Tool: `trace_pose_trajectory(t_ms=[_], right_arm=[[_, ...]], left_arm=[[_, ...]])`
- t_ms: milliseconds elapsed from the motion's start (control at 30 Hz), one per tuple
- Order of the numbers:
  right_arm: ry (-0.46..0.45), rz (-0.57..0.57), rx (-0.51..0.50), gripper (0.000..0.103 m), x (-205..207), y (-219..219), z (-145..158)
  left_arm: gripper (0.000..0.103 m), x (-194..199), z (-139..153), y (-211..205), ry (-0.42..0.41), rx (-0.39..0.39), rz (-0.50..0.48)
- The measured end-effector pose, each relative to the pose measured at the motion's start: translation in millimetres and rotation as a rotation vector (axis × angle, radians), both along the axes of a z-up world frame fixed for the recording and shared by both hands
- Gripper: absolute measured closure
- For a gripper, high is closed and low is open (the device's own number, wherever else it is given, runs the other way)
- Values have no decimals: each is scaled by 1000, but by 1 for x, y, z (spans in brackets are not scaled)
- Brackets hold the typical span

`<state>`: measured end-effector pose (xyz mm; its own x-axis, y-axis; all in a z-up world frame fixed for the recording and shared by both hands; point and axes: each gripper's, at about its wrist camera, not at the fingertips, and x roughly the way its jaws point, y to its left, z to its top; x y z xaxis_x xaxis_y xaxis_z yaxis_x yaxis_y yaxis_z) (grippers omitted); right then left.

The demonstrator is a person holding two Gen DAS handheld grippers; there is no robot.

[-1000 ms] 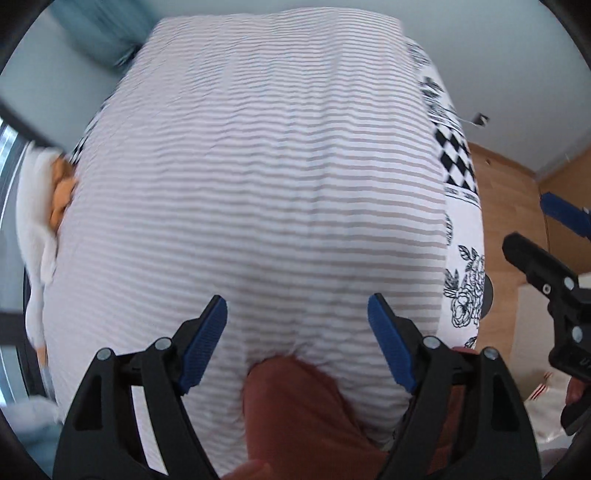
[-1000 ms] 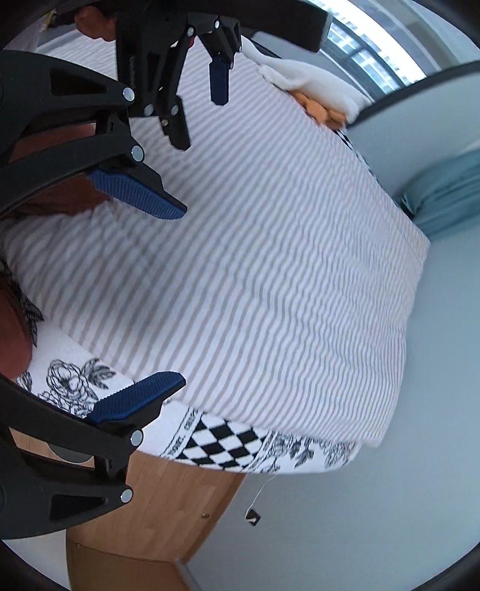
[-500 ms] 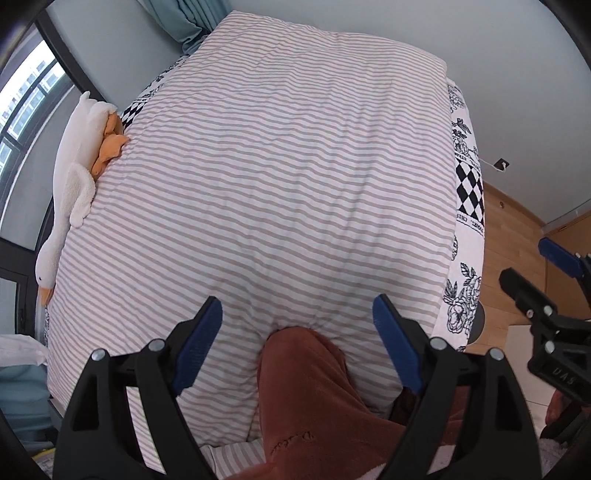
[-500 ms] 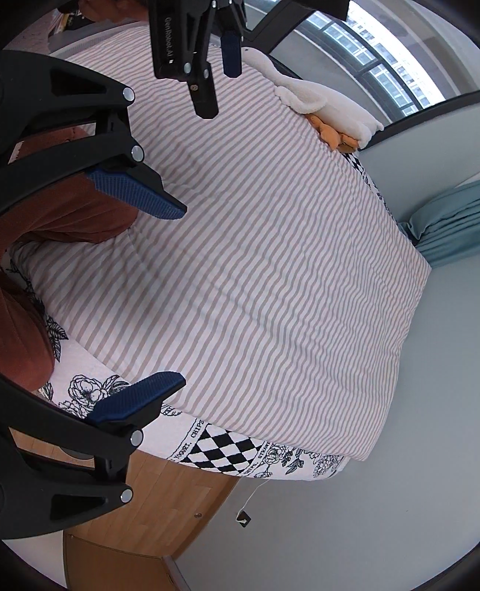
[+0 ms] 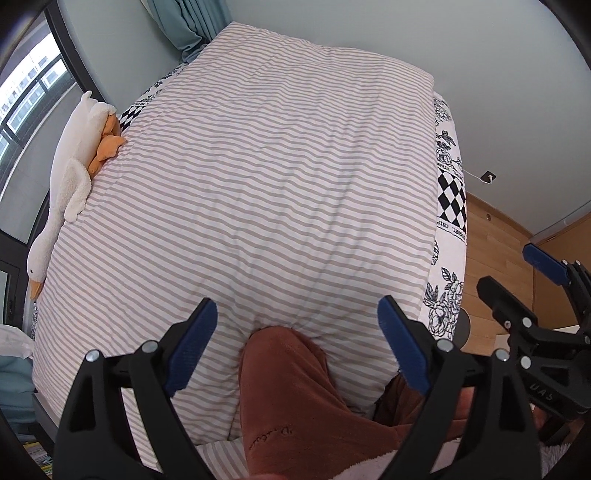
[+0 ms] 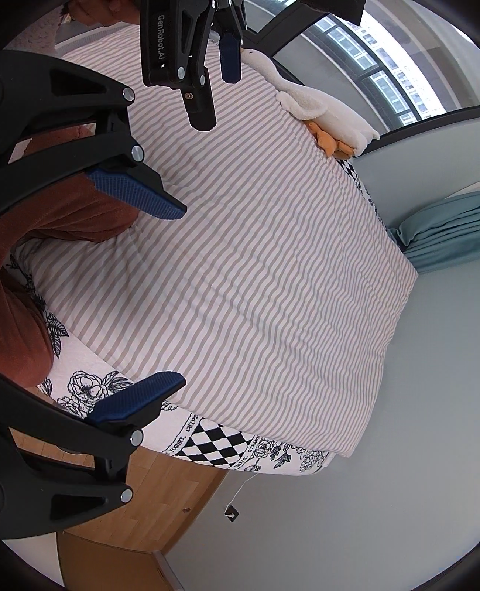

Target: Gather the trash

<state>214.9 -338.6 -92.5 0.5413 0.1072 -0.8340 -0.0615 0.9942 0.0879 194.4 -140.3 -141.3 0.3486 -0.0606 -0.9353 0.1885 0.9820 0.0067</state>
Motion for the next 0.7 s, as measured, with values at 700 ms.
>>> trace_pose_trajectory(t_ms=[700], right_arm=[[-25, 33, -25, 22, 3, 7, 5]], left_arm=[[14, 3, 8, 10, -17, -5, 32]])
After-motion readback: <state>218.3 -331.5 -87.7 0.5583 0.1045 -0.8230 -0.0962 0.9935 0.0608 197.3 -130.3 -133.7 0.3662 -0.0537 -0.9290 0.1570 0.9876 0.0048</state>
